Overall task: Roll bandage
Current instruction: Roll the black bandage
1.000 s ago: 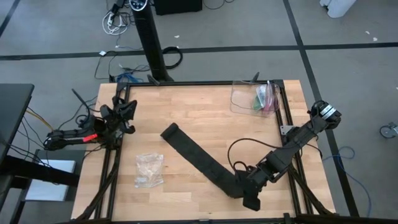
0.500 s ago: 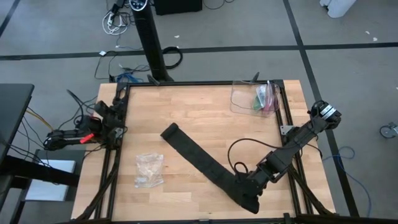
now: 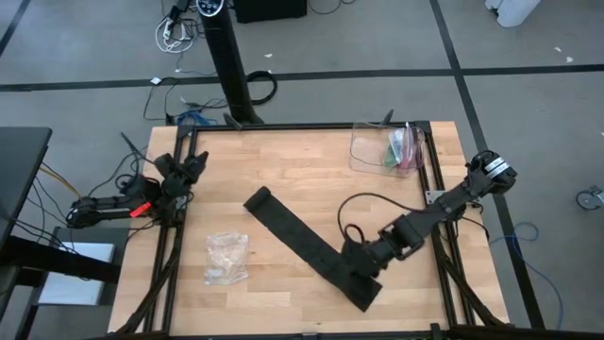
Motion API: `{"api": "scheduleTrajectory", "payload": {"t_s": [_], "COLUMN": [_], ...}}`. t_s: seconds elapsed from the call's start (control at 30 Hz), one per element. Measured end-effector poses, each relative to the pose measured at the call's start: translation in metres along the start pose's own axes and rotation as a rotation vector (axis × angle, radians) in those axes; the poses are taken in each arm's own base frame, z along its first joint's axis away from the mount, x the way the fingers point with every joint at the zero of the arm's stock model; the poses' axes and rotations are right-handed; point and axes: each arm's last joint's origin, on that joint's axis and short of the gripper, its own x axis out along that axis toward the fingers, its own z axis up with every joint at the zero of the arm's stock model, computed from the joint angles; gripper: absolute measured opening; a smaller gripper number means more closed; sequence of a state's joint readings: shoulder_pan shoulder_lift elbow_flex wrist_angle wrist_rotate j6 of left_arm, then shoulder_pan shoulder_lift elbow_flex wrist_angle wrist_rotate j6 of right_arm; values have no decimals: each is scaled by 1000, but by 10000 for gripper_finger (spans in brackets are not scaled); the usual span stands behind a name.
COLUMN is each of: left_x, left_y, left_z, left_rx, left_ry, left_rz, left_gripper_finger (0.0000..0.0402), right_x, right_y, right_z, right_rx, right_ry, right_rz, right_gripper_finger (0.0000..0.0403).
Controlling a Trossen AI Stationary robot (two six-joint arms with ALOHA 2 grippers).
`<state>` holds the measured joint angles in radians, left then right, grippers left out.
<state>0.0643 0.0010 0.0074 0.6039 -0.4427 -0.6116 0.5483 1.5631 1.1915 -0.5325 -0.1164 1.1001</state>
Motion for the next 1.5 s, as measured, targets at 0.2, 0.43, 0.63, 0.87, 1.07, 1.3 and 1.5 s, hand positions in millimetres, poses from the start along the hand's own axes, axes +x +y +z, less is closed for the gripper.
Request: {"api": "scheduleTrajectory", "payload": {"t_s": [0.2,0.43,0.63,0.87,1.07,1.3,1.5], "left_x": [0,-1,-2,-3,-3,-3,-3], "left_y": [5,9,14,16,17,17,17], "left_z": [-7,-13,-18,-22,-23,-23,-23], "left_rx": [12,41,70,75,73,72,72], "left_ry": [67,124,180,216,225,226,231], "left_rz": [44,83,125,147,155,153,149], "left_gripper_finger": [37,37,37,37,37,37,37], "right_x": [5,22,31,63,83,87,87], "right_y": [-14,-31,-35,-54,-65,-63,-63], "right_z": [-10,-35,-35,-31,-25,-29,-33], "right_rx": [-97,-86,-161,-264,-274,-294,-305], "right_ry": [147,258,246,282,302,322,323], "right_rz": [-72,-82,-50,-157,-180,-157,-182], "right_gripper_finger": [63,37,104,139,135,120,81]}}
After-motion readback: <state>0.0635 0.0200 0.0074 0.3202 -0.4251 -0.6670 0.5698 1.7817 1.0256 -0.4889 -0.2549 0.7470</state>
